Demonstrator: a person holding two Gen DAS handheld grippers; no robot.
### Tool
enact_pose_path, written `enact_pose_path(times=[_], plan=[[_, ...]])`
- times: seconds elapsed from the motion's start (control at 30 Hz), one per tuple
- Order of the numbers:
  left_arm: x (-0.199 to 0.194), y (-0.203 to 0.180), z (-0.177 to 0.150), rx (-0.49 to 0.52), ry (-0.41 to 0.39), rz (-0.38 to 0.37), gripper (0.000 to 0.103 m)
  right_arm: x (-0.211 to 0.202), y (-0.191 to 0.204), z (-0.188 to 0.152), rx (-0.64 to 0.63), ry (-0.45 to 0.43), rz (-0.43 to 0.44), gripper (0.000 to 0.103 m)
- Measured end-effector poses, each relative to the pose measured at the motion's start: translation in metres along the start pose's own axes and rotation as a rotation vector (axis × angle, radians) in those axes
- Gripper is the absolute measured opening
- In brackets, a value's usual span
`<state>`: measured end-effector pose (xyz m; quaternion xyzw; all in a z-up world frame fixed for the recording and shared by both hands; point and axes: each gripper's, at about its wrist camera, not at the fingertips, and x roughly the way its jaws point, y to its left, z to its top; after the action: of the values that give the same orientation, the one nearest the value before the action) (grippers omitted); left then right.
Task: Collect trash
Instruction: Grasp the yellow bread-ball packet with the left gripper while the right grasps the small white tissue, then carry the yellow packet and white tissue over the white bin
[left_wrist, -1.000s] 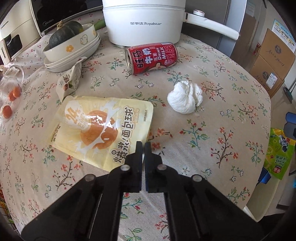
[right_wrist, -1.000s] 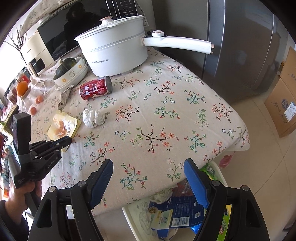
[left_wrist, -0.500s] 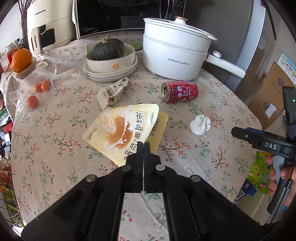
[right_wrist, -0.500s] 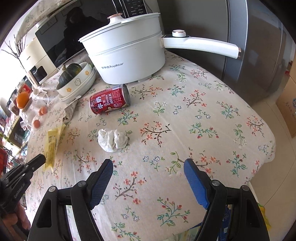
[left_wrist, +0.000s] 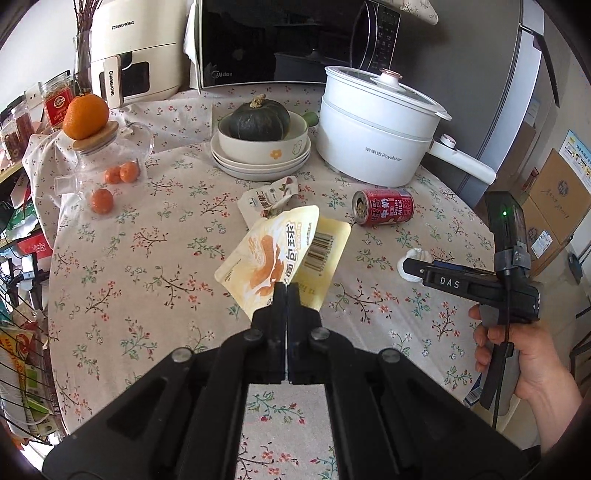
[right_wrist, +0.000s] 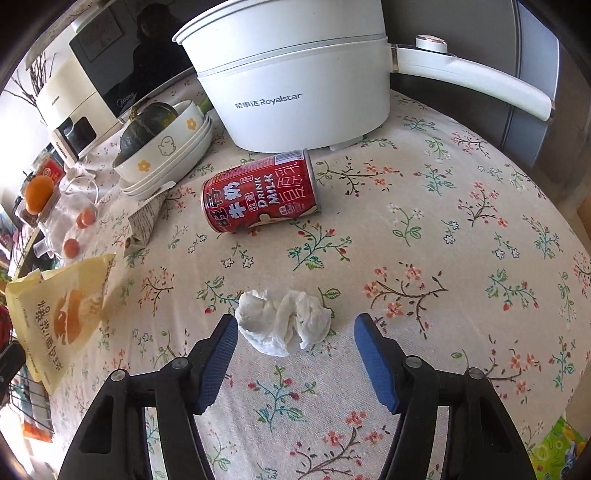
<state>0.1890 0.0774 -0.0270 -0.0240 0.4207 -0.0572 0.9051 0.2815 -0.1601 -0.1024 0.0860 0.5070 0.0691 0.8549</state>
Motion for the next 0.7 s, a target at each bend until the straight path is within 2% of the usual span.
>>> enact_pose_path(times=[0.07, 0.1, 0.17, 0.43, 0.7], plan=[[-0.001, 0.000, 0.000, -0.002, -0.002, -0.002, 0.000, 0.002, 0.002, 0.001, -0.012, 0.001, 0.036, 0.046], [-0.002, 0.000, 0.000, -0.005, -0.004, -0.003, 0.000, 0.001, 0.003, 0.003, -0.008, 0.002, 0.062, 0.031], [-0.003, -0.001, 0.000, -0.007, -0.008, -0.006, 0.000, -0.007, 0.006, 0.004, -0.016, -0.013, 0.054, 0.026], [-0.023, -0.016, 0.002, 0.016, -0.049, -0.046, 0.000, -0.050, -0.002, 0.001, -0.013, -0.035, 0.062, 0.024], [-0.050, -0.038, -0.003, 0.021, -0.083, -0.136, 0.000, -0.111, -0.013, -0.015, -0.062, -0.088, 0.049, 0.024]])
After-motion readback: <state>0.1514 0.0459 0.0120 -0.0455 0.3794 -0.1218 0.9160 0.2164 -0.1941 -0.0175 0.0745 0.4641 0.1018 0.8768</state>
